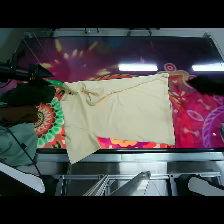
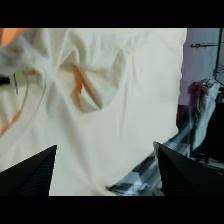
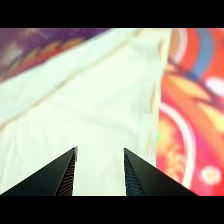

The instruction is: Fold the shirts.

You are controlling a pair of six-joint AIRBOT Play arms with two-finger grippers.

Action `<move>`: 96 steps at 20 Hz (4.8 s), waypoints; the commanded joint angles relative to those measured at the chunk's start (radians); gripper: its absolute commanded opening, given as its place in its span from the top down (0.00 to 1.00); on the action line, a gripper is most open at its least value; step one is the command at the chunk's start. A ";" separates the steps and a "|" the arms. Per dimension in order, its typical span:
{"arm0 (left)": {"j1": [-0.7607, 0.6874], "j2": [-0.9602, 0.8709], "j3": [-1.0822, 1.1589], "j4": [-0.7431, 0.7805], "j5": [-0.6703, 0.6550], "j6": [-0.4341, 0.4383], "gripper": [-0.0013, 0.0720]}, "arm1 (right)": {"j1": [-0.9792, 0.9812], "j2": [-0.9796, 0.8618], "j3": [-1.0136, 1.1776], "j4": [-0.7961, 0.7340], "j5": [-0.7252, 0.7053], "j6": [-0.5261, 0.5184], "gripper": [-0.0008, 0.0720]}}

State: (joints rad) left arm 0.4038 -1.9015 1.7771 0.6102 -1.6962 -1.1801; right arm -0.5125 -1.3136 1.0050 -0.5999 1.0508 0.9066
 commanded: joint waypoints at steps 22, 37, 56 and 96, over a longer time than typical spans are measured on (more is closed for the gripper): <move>-0.231 0.155 -0.748 0.306 0.218 0.056 0.98 | 0.102 -0.012 -0.535 -0.057 0.048 0.102 0.87; 0.080 0.964 -0.244 -0.540 -0.059 0.165 0.95 | 0.040 0.632 0.274 0.521 0.046 0.065 0.97; -0.349 0.315 0.215 0.133 -0.016 0.159 0.95 | 0.125 0.385 -0.119 0.200 -0.095 0.100 0.97; -0.344 -0.234 0.251 0.437 -0.074 -0.156 0.95 | 0.078 -0.421 0.064 0.192 -0.147 -0.275 0.97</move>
State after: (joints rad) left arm 0.0608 -2.1342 2.0281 1.0134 -1.7645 -1.3212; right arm -0.4217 -1.7325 1.0683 -0.4034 0.9142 0.6338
